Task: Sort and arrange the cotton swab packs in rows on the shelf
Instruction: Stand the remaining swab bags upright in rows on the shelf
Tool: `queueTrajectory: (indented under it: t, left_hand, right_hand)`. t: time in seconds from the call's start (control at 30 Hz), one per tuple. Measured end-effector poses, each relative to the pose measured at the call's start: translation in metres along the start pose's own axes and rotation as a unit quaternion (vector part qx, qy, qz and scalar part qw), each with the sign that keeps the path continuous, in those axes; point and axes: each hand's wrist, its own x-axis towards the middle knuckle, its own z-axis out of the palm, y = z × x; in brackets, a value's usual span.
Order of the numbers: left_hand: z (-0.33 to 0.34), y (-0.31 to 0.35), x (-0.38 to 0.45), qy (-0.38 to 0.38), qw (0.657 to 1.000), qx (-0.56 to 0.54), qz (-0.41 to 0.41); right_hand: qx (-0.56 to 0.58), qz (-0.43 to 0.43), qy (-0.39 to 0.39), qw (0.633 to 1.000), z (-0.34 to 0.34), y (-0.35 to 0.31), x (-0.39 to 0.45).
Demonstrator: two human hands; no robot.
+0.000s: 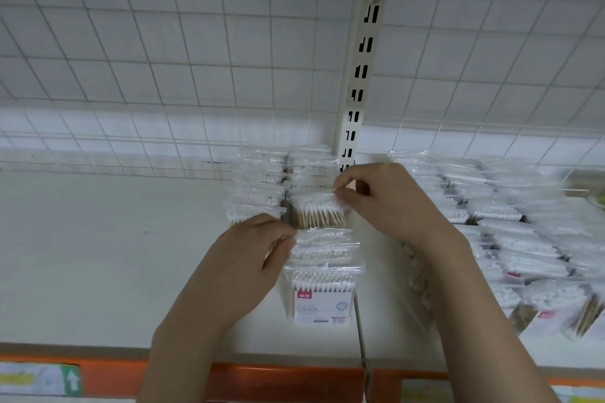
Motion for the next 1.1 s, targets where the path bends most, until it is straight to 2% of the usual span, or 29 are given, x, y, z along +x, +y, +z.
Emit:
queueTrajectory:
  t: [0.33,0.77,1.0,1.1]
  left_hand:
    - [0.0,-0.002,0.002,0.012,1.0,-0.005,0.009]
    - [-0.003,-0.003,0.003,0.005,1.0,-0.002,0.015]
    - [-0.005,-0.004,0.003,0.012,1.0,-0.002,0.017]
    - [-0.005,-0.005,0.003,0.014,1.0,-0.009,0.015]
  right_hand:
    - [0.1,-0.012,0.162,0.982,-0.035,-0.021,-0.017]
    - [0.083,-0.049,0.137,0.986,-0.034,-0.013,-0.024]
    - [0.003,-0.069,0.125,0.99,-0.022,-0.011,-0.018]
    - [0.003,-0.075,0.11,0.991,-0.015,-0.013,-0.016]
